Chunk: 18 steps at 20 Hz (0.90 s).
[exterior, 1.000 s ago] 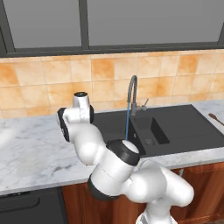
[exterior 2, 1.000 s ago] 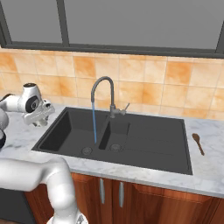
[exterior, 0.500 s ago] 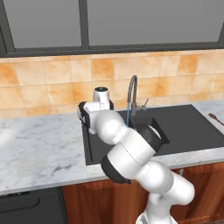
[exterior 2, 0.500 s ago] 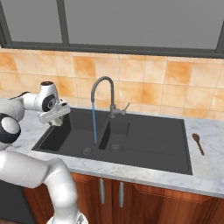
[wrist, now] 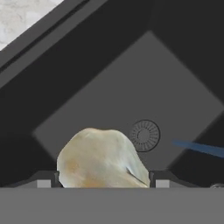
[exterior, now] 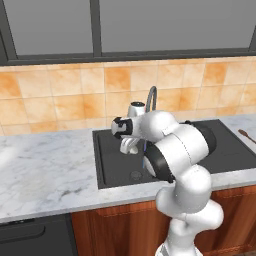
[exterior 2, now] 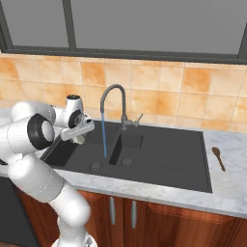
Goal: Turn on the sink faucet. Then move the garlic from the counter to the sink. Turn off the sink. Move the vegetable from the sink to the pot next to the stove. Finally move the pot to the front center burner.
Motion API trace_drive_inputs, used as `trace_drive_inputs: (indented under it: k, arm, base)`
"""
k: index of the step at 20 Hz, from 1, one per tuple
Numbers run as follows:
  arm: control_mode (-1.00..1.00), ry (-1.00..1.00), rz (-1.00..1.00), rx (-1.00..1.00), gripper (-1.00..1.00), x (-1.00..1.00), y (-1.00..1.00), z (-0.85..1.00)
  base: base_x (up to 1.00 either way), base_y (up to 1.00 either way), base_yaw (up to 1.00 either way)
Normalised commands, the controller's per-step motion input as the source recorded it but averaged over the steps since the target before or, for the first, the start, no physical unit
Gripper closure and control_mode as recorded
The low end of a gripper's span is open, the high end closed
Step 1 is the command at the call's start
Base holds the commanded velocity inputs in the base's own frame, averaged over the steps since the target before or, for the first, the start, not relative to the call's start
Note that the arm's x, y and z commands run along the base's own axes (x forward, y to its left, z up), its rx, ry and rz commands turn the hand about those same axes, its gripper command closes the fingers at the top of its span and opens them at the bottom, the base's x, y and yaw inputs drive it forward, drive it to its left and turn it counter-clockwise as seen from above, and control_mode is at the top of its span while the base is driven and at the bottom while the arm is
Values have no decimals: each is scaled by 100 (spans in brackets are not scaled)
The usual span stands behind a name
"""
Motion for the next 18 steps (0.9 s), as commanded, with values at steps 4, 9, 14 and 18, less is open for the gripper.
trace_drive_inputs:
  k: [4, 9, 14, 18]
  arm:
    - [-100, 0, -4, 0, 100, 19, -3, -21]
    - [-100, 0, -11, -2, 100, 20, 2, -21]
    - [-100, 1, -13, -7, 100, 18, 1, -25]
    - [-100, 3, -12, -4, 100, 11, 0, -25]
  base:
    - [0, 0, 0]
    - [0, 0, 0]
    - [0, 0, 0]
    - [0, 0, 0]
